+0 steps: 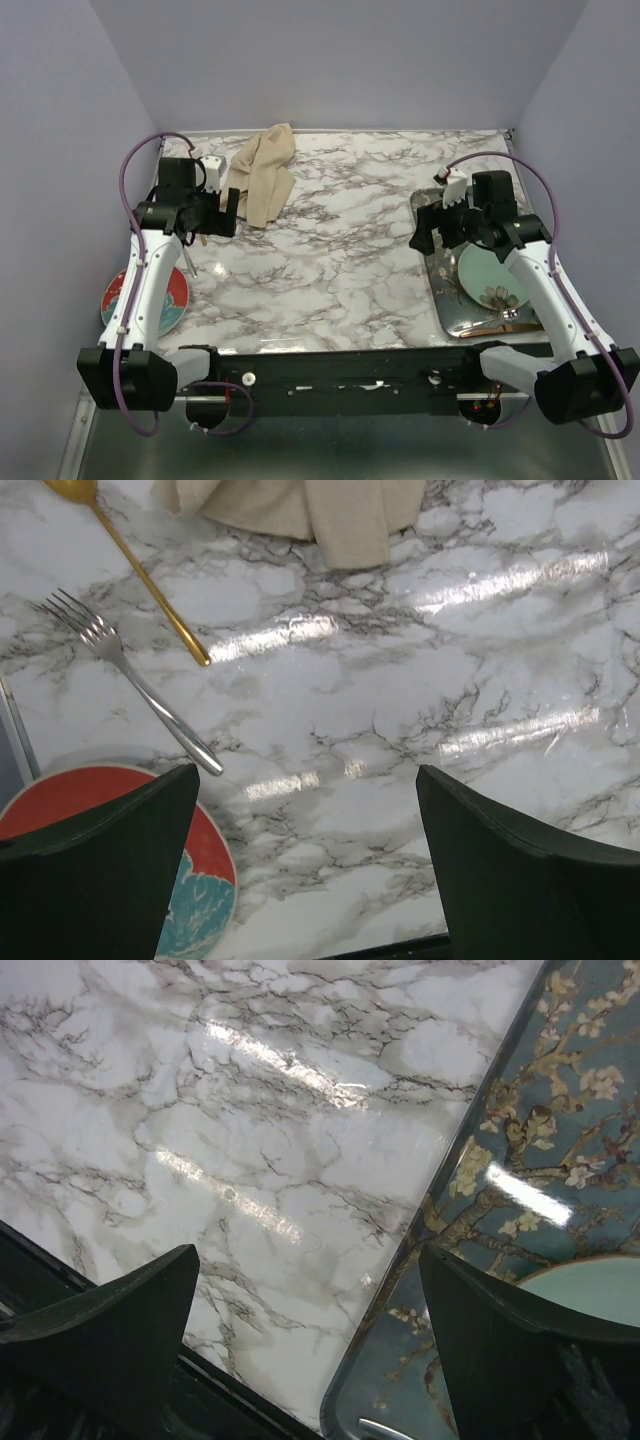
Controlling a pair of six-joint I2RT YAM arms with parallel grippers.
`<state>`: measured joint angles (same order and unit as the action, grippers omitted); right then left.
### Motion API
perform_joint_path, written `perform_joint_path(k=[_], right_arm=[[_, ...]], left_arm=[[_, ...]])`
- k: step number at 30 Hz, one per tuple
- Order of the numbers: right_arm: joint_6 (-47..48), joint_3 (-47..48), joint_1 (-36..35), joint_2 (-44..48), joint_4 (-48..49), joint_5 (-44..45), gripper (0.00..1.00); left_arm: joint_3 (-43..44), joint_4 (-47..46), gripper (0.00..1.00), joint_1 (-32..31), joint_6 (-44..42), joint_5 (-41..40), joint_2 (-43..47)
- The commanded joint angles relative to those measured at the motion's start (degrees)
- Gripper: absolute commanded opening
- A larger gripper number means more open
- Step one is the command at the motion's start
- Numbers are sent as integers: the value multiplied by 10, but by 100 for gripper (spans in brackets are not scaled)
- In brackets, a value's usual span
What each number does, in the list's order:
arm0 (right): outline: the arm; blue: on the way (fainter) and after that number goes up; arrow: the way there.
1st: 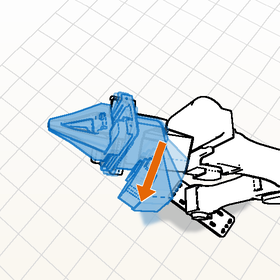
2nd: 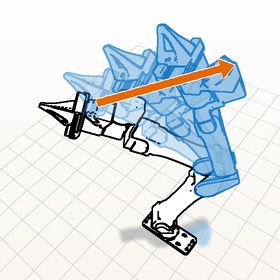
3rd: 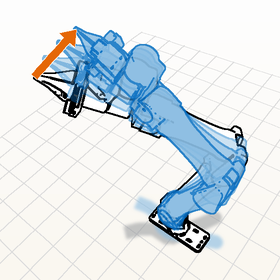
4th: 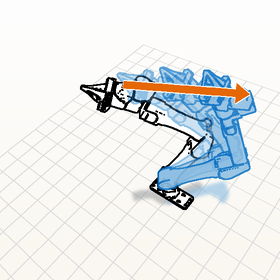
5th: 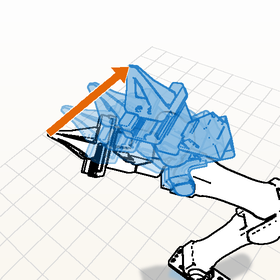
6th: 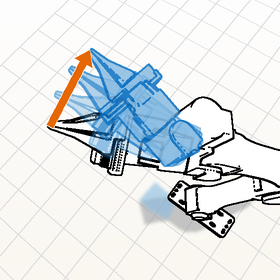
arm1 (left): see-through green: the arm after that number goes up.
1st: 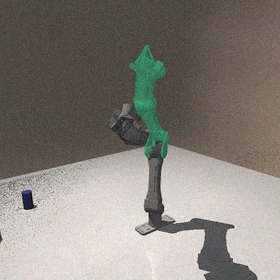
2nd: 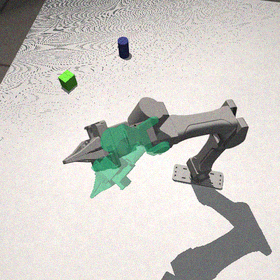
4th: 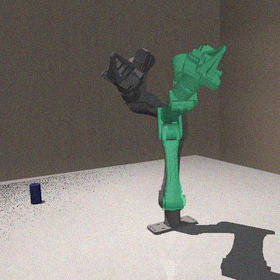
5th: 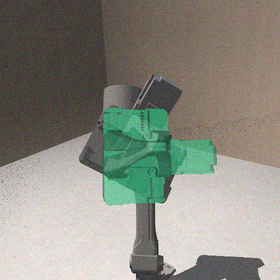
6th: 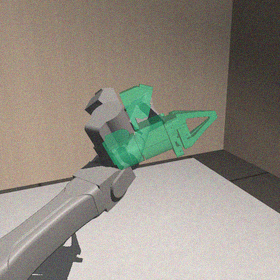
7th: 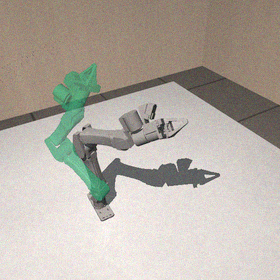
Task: Fold the napkin into a case and place the utensils inside
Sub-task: Pick up the crumpled napkin from the corner of the board.
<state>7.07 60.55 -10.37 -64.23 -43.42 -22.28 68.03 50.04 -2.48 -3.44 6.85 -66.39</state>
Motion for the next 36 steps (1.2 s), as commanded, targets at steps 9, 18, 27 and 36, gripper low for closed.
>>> perform_joint_path(k=[9,18,27,36], right_arm=[[9,68,3,-57,0,-35,100],[6,50,3,-66,3,-57,100],[5,66,3,-81,-2,-64,100],[8,78,4,-87,-4,-58,100]], left_arm=[[227,-70,99,-2,-12,-1,-240],[300,-111,97,-17,7,15,-398],[365,-121,89,-51,3,5,-535],[404,-98,44,-71,-5,-13,-589]])
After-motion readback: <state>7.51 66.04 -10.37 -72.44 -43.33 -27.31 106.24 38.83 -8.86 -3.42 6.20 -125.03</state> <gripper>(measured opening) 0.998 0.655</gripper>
